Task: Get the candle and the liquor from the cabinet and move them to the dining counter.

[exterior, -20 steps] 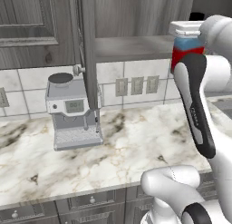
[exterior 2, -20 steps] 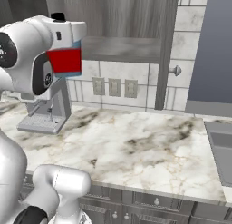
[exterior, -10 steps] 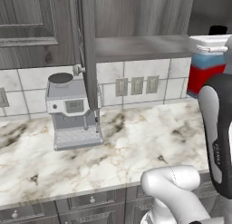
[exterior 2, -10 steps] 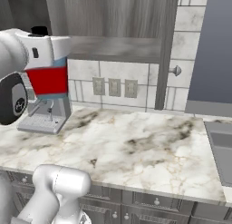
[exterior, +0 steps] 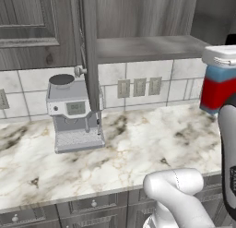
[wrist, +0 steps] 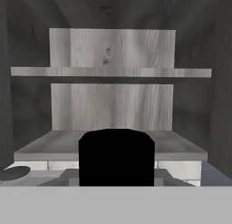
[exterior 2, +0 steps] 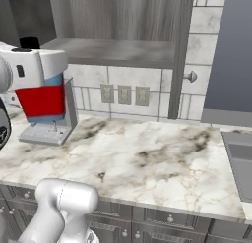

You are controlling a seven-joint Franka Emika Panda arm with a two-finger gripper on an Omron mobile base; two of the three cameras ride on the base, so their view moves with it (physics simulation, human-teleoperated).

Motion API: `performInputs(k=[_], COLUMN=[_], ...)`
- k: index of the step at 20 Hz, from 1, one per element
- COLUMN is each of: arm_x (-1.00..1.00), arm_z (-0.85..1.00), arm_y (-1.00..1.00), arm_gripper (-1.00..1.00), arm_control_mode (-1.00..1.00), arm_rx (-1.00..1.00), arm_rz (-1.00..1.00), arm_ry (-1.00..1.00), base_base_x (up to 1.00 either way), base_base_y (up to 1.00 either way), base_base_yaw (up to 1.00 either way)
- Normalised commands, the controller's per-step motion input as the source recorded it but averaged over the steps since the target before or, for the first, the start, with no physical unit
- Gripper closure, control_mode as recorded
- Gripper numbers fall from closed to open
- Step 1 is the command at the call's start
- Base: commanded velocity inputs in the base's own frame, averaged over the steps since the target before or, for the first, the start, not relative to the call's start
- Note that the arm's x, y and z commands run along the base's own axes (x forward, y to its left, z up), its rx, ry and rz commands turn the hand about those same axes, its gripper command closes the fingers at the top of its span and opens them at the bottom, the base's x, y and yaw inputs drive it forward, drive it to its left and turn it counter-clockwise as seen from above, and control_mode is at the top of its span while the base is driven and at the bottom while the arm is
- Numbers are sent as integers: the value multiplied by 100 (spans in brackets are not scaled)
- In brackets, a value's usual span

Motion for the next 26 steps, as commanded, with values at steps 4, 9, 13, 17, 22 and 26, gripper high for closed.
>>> performInputs(k=[4,9,13,17,22,26], arm_x=[-8,-9,-10,-10,-8,0], arm_z=[0,0,0,0,-10,-19], arm_y=[1,0,0,0,10,13], arm_gripper=[100,100,100,100,100,100], arm_control_mode=[-100,-100,-100,-100,-100,-100], arm_rx=[0,0,0,0,0,0], arm_rz=[0,0,0,0,0,0], arm_ry=[4,0,0,0,0,0], base_base_x=[0,0,0,0,0,0], base_base_y=[0,0,0,0,0,0], base_base_yaw=[0,0,0,0,0,0])
